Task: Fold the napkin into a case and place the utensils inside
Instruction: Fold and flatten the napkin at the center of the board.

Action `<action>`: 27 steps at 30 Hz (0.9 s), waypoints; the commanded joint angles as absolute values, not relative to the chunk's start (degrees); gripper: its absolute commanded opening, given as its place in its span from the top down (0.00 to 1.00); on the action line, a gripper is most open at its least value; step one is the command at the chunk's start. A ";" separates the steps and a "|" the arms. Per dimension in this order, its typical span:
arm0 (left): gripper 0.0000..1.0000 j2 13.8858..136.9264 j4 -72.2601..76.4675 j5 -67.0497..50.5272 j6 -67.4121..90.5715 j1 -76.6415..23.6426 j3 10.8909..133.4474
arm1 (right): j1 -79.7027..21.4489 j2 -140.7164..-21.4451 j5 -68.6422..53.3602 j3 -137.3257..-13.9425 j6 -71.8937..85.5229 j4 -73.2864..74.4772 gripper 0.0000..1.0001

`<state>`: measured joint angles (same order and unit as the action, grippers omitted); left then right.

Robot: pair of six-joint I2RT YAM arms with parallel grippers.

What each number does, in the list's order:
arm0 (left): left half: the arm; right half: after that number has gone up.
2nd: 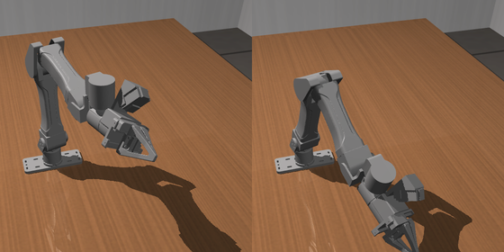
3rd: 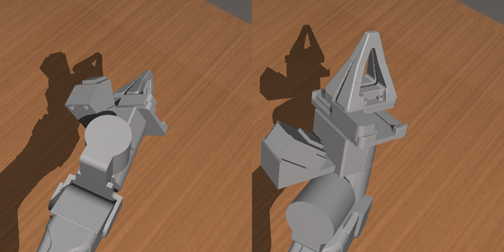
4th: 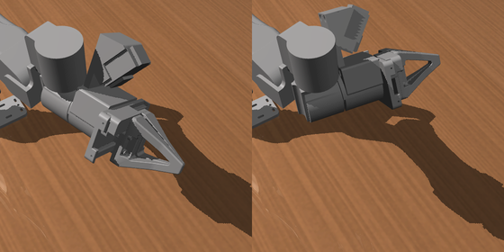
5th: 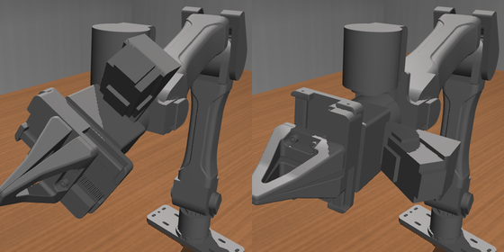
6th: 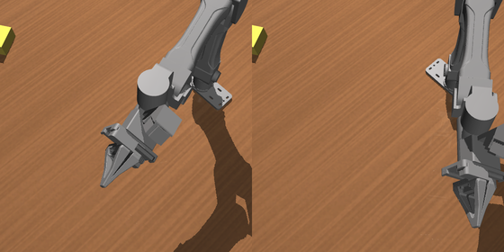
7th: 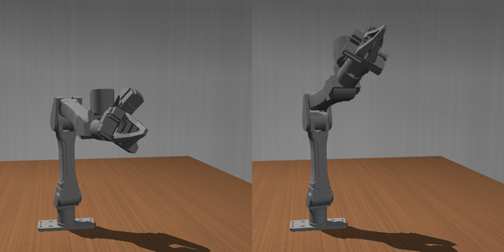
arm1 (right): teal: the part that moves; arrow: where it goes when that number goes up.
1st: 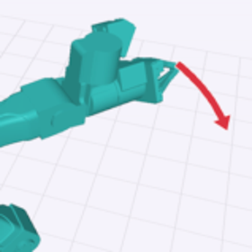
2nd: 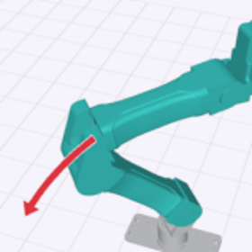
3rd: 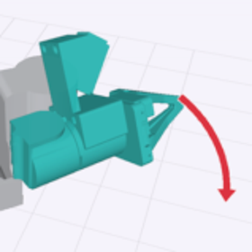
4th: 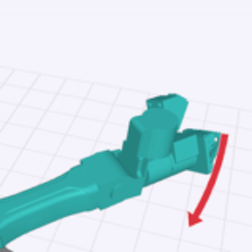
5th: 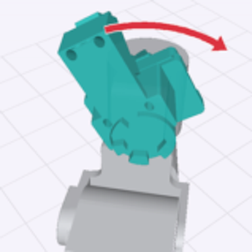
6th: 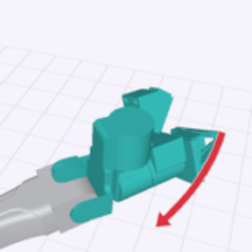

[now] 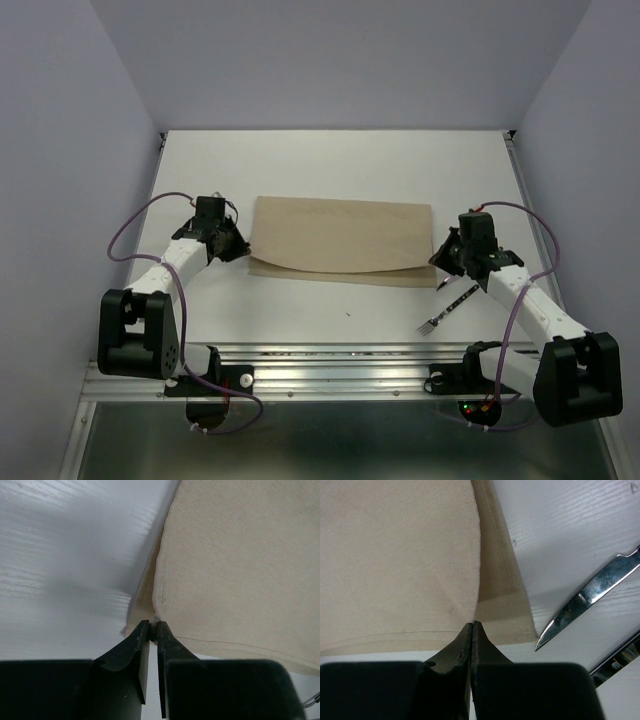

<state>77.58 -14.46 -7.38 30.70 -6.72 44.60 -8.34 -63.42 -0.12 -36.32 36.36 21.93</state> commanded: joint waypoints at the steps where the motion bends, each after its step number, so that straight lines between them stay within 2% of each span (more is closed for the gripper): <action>1: 1.00 76.82 -12.74 -8.00 30.94 -7.03 44.82 | -8.44 -62.49 1.67 -37.26 37.00 21.62 0.99; 17: 1.00 75.06 -19.60 -6.85 29.97 -7.03 55.72 | -8.44 -57.66 2.11 -51.68 33.13 29.88 0.99; 27: 1.00 78.13 -14.59 -9.49 31.29 -7.03 48.08 | -8.44 -55.37 -1.93 -38.17 41.21 32.17 0.99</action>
